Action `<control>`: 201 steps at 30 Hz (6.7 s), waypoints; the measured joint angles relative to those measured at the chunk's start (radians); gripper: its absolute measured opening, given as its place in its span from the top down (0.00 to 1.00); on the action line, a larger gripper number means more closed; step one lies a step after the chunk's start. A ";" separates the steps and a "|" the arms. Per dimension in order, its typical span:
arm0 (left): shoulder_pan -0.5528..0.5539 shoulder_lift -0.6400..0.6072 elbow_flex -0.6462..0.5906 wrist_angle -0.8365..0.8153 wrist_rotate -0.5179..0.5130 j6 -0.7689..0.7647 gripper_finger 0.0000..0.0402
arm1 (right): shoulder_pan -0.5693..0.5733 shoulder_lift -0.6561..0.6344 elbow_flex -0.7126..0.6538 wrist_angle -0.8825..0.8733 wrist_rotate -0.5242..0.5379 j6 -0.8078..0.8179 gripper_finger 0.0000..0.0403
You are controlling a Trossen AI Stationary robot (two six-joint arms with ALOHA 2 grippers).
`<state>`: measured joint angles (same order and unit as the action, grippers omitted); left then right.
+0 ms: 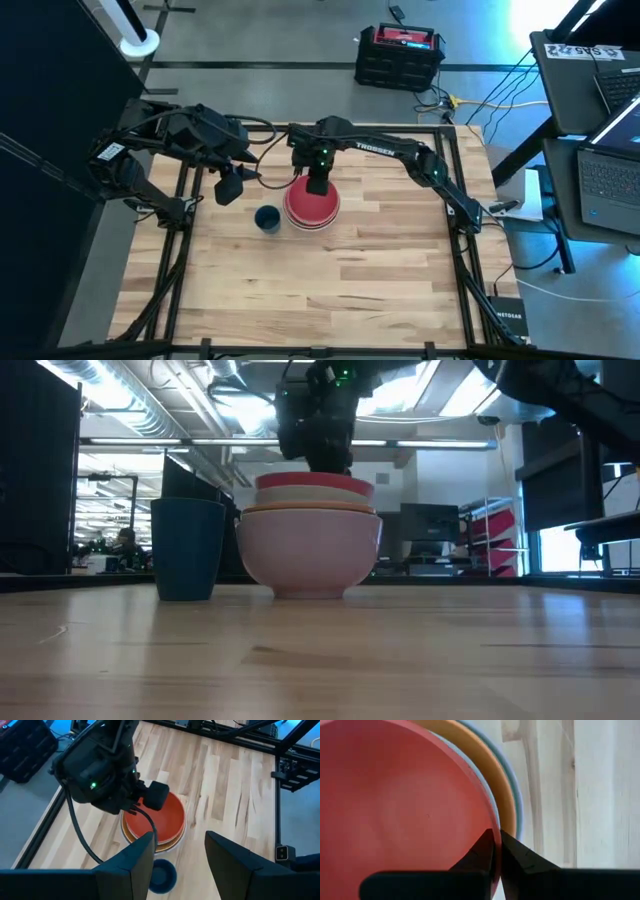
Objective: Nest bowls inside each other
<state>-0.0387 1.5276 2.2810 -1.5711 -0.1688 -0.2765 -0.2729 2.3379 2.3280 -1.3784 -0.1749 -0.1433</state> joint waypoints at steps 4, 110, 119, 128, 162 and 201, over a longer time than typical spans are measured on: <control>0.000 0.000 0.000 0.000 0.000 0.007 0.60 | 0.001 0.003 0.002 0.010 -0.023 -0.004 0.93; -0.009 0.000 0.000 0.000 0.000 0.019 0.60 | 0.312 -0.168 -0.492 0.209 0.052 0.021 1.00; -0.009 0.000 0.000 0.000 0.000 0.030 0.60 | 0.319 -0.298 -0.703 0.310 0.054 0.068 1.00; -0.003 0.000 0.000 0.000 0.000 0.054 0.60 | 0.341 -0.375 -0.792 0.338 0.037 0.105 1.00; 0.003 0.000 0.000 0.000 0.000 0.072 0.60 | 0.380 -0.418 -0.823 0.309 0.035 0.118 0.62; 0.073 -0.002 -1.050 0.483 0.097 0.353 0.60 | 0.422 -0.769 -0.472 0.066 0.394 0.368 0.56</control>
<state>0.0341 1.5261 1.2310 -1.0880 -0.0715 0.0767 0.1487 1.5693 1.8556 -1.3122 0.2193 0.2252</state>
